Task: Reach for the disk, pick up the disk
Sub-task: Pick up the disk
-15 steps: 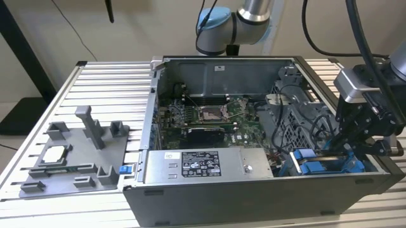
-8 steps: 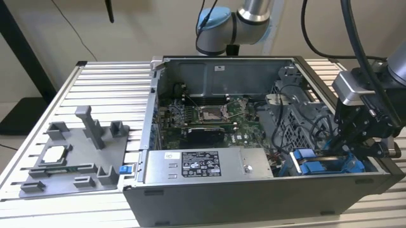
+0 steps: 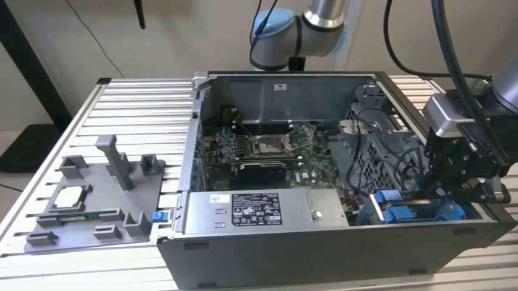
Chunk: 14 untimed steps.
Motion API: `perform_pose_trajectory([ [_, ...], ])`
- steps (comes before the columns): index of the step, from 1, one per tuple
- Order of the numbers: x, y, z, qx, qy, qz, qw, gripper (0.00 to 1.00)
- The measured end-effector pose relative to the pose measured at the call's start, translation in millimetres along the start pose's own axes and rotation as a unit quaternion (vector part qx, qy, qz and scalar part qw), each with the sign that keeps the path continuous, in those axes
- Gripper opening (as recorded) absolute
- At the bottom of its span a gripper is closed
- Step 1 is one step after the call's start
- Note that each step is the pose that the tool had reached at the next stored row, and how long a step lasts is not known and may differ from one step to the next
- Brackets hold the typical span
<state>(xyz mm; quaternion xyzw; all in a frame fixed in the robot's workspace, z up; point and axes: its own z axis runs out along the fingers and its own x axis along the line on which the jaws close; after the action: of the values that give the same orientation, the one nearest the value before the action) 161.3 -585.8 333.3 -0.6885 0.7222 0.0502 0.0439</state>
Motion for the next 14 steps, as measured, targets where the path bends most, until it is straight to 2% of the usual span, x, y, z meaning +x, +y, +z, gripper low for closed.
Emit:
perform_pose_trajectory([
  [3, -1.1, 0.0, -8.0, -0.0012, 0.0001, 0.000, 1.0000, 1.00],
  [11, -4.7, 0.2, -35.2, -0.0040, 0.0001, 0.000, 1.0000, 1.00],
  [14, -5.3, -6.0, -37.3, -0.0099, 0.0001, 0.001, 1.0000, 1.00],
])
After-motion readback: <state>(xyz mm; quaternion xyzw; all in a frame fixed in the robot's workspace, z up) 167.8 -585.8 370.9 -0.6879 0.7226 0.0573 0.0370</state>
